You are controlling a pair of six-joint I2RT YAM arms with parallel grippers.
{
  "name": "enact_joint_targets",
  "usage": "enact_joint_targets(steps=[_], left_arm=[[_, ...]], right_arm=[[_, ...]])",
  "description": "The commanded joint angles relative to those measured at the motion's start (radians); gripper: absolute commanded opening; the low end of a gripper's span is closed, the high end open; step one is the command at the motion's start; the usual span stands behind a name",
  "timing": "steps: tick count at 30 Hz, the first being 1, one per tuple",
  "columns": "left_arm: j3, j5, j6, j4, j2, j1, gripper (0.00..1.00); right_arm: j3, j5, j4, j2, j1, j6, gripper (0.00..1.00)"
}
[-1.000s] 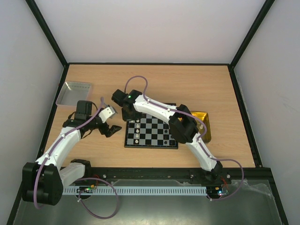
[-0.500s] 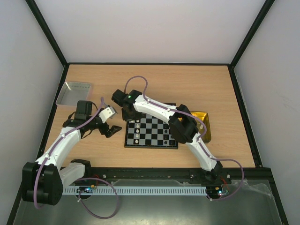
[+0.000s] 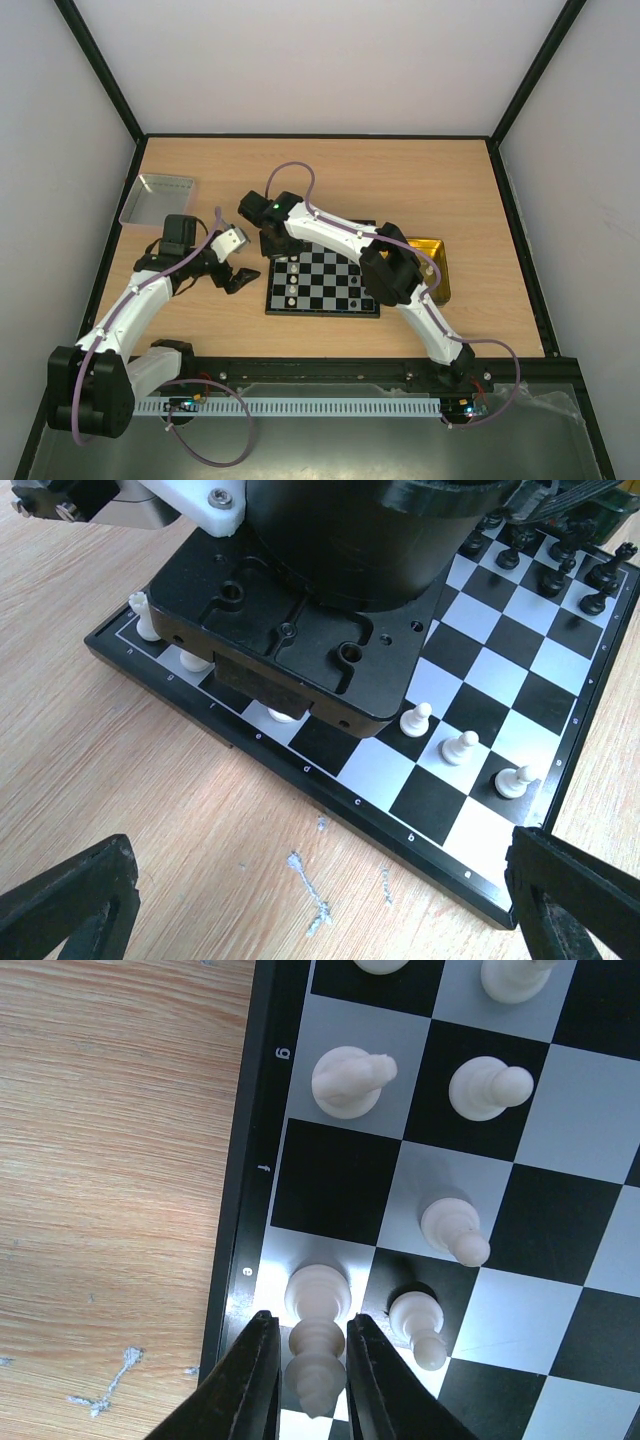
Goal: Set up the chess pieces on the board
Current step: Place the chess piece on the chessboard.
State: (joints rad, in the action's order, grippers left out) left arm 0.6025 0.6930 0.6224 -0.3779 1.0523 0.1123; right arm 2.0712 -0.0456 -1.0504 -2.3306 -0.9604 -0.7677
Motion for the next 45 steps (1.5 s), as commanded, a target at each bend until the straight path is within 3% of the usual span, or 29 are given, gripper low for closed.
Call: enact_joint_targets(steps=[1,15,23,40,45], left_arm=[[-0.01,0.033,0.021,-0.017,-0.001,-0.006,0.99],[-0.012,0.035,0.048,-0.039,-0.006,-0.008,0.89],[-0.011,0.046,0.057,-0.042,-0.006,-0.014,0.73],[-0.004,0.056,0.06,-0.049,0.0,-0.017,0.81],[0.033,0.079,0.086,-0.098,0.003,-0.017,0.88]], right_arm=[[0.024,0.021,-0.021,0.006,0.003,-0.008,0.18],[0.022,0.036,-0.022,0.029,0.004,-0.013,0.22],[0.021,0.042,-0.025,0.042,0.005,-0.015,0.22],[0.024,0.052,-0.032,0.083,0.006,-0.017,0.23],[0.019,0.088,-0.048,0.129,0.008,-0.019,0.23]])
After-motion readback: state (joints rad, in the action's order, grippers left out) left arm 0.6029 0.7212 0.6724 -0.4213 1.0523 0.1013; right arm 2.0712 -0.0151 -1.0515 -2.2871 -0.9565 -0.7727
